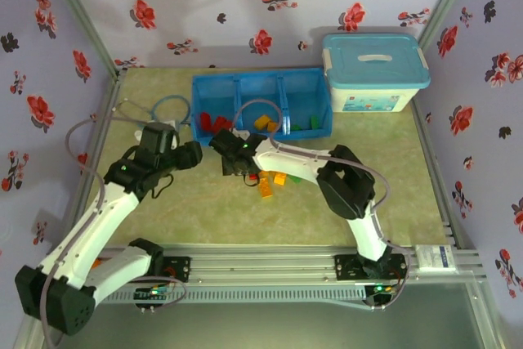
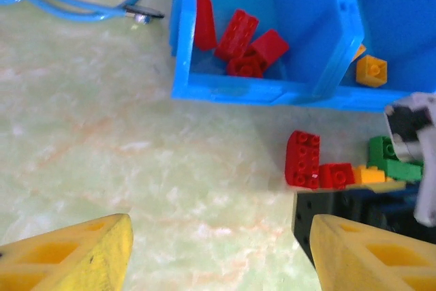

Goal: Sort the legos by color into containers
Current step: Pick up the lego from the center of the table.

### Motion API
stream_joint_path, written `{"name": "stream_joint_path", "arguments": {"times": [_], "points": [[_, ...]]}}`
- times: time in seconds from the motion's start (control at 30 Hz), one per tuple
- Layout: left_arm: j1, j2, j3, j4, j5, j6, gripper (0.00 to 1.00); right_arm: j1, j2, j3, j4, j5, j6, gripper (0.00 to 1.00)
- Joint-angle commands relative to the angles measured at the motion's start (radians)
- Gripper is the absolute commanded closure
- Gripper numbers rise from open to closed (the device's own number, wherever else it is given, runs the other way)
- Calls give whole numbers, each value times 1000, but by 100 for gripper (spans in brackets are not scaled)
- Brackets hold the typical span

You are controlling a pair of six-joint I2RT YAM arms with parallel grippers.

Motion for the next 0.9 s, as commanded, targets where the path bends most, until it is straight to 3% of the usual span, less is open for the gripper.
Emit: {"name": "stream_joint_path", "arguments": {"times": [0.0, 0.27, 0.73, 0.87], "points": [[-5, -48, -31, -57, -27, -31, 31, 1, 62, 83, -113, 52, 37, 40], [-5, -72, -55, -61, -27, -37, 32, 0, 185, 198, -165, 63, 46, 42], [-5, -66, -62, -50, -25, -34, 35, -38, 250, 258, -183, 90, 33, 45], [-5, -63, -58, -53, -28, -28, 36, -41, 267, 288, -183, 88, 19, 54]]}}
